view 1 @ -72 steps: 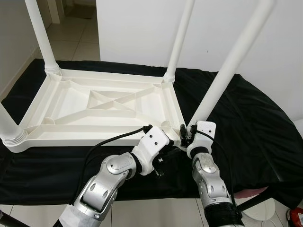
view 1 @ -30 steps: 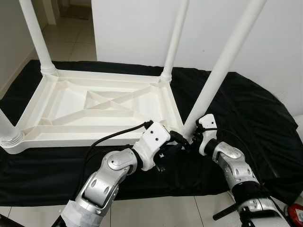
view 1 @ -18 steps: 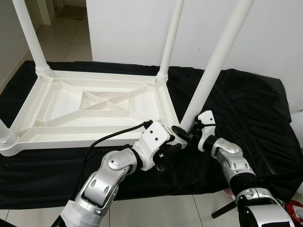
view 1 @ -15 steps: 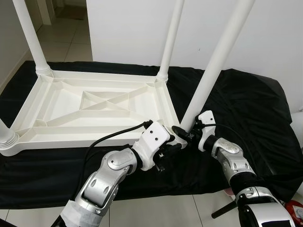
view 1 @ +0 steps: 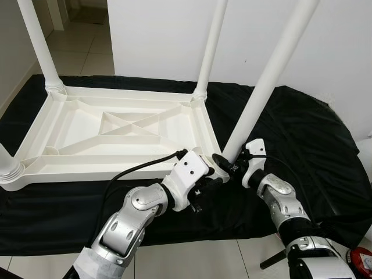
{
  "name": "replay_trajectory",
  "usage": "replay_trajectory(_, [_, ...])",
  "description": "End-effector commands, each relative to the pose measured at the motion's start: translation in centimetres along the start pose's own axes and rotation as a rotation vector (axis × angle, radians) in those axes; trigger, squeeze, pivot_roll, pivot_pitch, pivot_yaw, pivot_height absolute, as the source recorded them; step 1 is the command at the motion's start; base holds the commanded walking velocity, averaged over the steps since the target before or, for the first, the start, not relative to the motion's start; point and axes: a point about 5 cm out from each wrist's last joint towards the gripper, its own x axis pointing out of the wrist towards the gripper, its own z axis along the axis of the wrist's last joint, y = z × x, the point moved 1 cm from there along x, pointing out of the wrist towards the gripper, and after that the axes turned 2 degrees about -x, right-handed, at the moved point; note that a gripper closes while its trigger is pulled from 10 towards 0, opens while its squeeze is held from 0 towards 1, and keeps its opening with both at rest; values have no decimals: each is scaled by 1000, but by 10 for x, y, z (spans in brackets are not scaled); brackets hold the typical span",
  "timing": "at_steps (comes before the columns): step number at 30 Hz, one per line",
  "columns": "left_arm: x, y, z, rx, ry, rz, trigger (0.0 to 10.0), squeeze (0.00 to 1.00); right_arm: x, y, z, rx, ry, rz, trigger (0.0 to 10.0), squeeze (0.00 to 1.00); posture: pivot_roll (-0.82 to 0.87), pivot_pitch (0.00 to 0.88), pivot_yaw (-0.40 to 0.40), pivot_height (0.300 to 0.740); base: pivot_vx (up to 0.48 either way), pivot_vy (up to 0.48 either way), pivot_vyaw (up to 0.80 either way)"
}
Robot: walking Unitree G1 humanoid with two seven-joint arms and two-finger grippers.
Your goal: Building children table
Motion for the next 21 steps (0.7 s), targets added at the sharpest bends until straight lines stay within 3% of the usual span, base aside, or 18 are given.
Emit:
replay_trajectory(1, [0,-2,0,0,6,9,10000,0,-9,-9,-18,5,90,-84,10000,0,-6,0,-91,740,0,0,0])
replay_trajectory(3, [0,-1,-1,0,8,9,10000,0,-9,-11,-20,49,100,-238,10000,0,-8,0,-89,740,0,0,0])
replay_trajectory(10, [0,-2,-1,-1,9,6,10000,0,-9,-8,-20,56,92,-324,10000,0,-12,0,-85,740,0,0,0])
replay_trajectory(12, [1,-3,-1,-2,8,-3,10000,0,-11,-5,-22,25,106,-470,10000,0,-13,0,-94,740,0,0,0])
replay_trajectory(16, [2,-4,-1,-1,7,-4,10000,0,-12,-1,-23,28,113,-533,10000,0,-11,0,-97,740,0,0,0])
replay_trajectory(17, [2,-4,-1,-1,6,-3,10000,0,-9,8,-25,66,114,-558,10000,0,-10,0,-101,740,0,0,0])
replay_trajectory(21, [3,-8,-2,-7,3,-11,10000,0,-3,19,-20,112,81,-534,10000,0,-12,0,-102,740,0,0,0])
